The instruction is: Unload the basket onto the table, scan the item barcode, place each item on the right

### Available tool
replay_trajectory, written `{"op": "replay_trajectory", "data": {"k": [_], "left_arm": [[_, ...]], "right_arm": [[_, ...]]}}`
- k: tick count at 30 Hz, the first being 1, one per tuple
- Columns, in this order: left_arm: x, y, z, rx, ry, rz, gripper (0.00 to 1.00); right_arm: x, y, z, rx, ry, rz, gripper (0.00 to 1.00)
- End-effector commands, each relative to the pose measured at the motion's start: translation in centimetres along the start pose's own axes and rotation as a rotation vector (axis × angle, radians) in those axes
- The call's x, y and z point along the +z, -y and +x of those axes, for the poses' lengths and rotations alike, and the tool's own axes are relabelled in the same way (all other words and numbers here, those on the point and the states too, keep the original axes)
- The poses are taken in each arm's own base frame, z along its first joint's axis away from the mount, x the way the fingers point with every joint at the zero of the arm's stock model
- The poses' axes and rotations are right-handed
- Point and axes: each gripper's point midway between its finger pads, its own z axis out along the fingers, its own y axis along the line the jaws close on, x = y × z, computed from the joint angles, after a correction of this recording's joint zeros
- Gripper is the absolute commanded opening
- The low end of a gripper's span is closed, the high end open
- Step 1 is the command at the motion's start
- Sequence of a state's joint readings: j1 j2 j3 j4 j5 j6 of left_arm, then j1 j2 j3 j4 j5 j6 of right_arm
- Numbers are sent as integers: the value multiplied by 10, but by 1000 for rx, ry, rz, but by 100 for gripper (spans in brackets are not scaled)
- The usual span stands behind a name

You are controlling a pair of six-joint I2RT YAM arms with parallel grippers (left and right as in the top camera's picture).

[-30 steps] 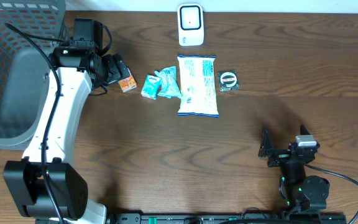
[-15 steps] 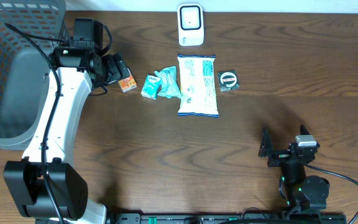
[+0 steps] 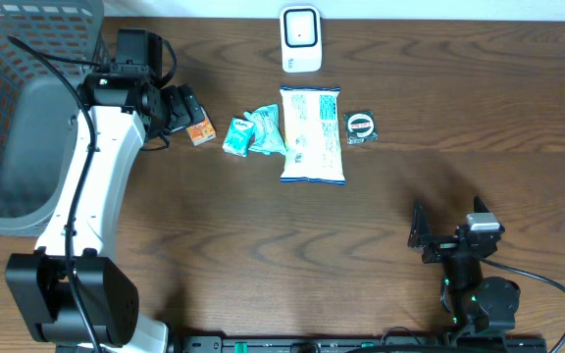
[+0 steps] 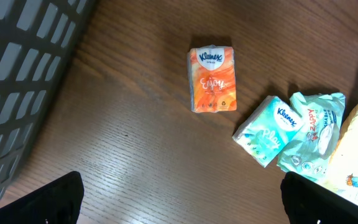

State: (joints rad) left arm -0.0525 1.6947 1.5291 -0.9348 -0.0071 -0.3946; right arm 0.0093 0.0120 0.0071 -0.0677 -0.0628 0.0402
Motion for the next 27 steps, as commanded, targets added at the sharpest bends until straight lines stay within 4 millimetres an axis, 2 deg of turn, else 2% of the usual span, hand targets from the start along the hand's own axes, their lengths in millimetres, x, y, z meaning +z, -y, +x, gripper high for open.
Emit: {"op": "replay_trajectory", "data": {"k": [1, 2, 6, 8, 10, 13, 17, 21, 22, 23, 25, 27], "left_arm": [[1, -3, -2, 6, 3, -14, 100], [1, -3, -2, 6, 3, -14, 100], [1, -3, -2, 6, 3, -14, 100], [1, -3, -2, 6, 3, -14, 100], [1, -3, -2, 6, 3, -14, 100], [1, -3, -2, 6, 3, -14, 100], [1, -3, -2, 6, 3, -14, 100], [1, -3, -2, 6, 3, -14, 100], [1, -3, -2, 6, 3, -14, 100], [1, -3, -2, 6, 3, -14, 100], [1, -3, -2, 6, 3, -14, 100], [1, -3, -2, 6, 3, -14, 100]], "right_arm": [[0, 5, 0, 5, 1, 20, 99], [0, 5, 0, 5, 2, 20, 99], [-2, -1, -31, 67, 126, -17, 99], [-6, -26, -40, 216, 145, -172, 99], [-11, -48, -40, 323, 111, -310, 99], [-15, -50, -57, 336, 179, -335, 99], [-27, -55, -90, 413, 297, -405, 99], [-60, -50, -150, 387, 585, -430, 99], [-71, -47, -164, 377, 661, -431, 99], [-92, -43, -185, 363, 793, -429, 99], [-113, -35, -205, 366, 916, -406, 99], [-123, -29, -216, 357, 971, -369, 99]]}}
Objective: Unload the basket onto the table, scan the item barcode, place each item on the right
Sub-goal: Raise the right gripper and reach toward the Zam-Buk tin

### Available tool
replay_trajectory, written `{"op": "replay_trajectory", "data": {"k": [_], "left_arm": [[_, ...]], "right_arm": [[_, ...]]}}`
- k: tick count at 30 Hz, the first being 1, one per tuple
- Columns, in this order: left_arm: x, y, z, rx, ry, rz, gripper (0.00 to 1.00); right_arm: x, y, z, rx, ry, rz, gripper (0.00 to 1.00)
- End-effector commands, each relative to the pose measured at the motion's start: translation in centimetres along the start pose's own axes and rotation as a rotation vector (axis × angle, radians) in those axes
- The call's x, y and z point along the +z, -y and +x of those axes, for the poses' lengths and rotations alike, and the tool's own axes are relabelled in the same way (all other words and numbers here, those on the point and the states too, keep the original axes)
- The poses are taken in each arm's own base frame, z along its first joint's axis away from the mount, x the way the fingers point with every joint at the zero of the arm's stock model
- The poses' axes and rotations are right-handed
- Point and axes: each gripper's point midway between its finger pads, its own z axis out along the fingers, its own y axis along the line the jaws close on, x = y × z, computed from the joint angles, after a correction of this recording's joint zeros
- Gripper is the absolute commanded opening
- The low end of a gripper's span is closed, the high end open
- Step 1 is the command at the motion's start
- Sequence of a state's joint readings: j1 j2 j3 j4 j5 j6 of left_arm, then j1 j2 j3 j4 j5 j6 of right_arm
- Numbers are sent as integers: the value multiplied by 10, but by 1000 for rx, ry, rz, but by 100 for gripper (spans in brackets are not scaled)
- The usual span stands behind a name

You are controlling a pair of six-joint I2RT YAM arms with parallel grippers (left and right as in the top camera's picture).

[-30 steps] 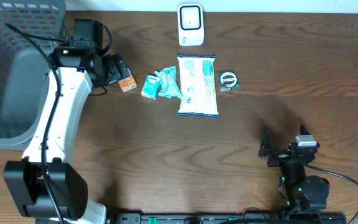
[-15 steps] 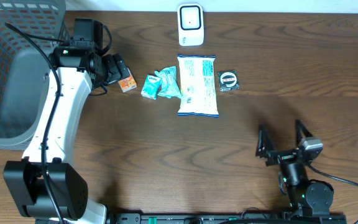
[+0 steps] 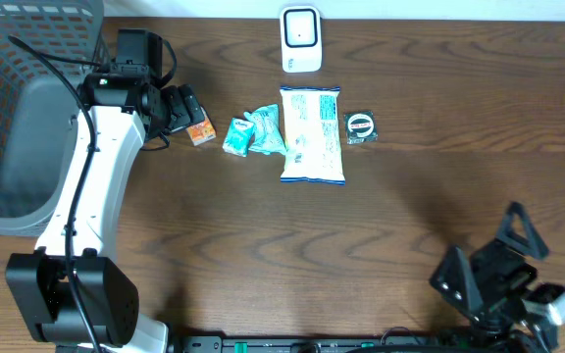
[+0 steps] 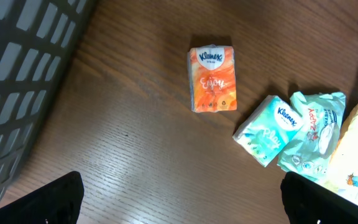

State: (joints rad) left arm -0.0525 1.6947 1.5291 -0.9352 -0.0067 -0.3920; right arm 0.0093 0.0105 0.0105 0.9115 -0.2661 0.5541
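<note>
An orange Kleenex pack point(image 4: 213, 79) lies flat on the wooden table, next to the left gripper in the overhead view point(image 3: 201, 131). My left gripper point(image 4: 182, 208) hovers just short of it, open, its dark fingertips point(image 4: 51, 199) at the bottom corners with only bare table between them. Right of the orange pack are a teal Kleenex pack point(image 4: 268, 129) and a crumpled teal pack point(image 4: 312, 134). The white scanner point(image 3: 300, 39) stands at the back edge. My right gripper point(image 3: 486, 257) is near the front right corner, open and holding nothing.
A grey mesh basket point(image 3: 18, 108) fills the far left. A white snack bag point(image 3: 312, 134) and a small packet with a round black item point(image 3: 361, 126) lie right of the teal packs. The table's front edge runs close under the right arm.
The right arm has shifted toward the front right corner and turned, its fingers now pointing up and left. The left arm and all the items are where they were.
</note>
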Motion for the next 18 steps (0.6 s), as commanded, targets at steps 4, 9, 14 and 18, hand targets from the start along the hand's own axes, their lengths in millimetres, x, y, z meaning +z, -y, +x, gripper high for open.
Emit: {"op": "replay_trajectory", "data": {"k": [4, 9, 14, 18], "left_arm": [[1, -3, -2, 4, 3, -14, 100], [1, -3, -2, 3, 3, -14, 100], [1, -3, -2, 3, 3, -14, 100], [1, -3, -2, 4, 3, -14, 100]], "right_arm": [[15, 5, -47, -162, 115, 95, 99], [48, -4, -44, -317, -42, 57, 99], [84, -9, -6, -444, -307, -92, 99], [110, 13, 48, -365, -561, -139, 99]]}}
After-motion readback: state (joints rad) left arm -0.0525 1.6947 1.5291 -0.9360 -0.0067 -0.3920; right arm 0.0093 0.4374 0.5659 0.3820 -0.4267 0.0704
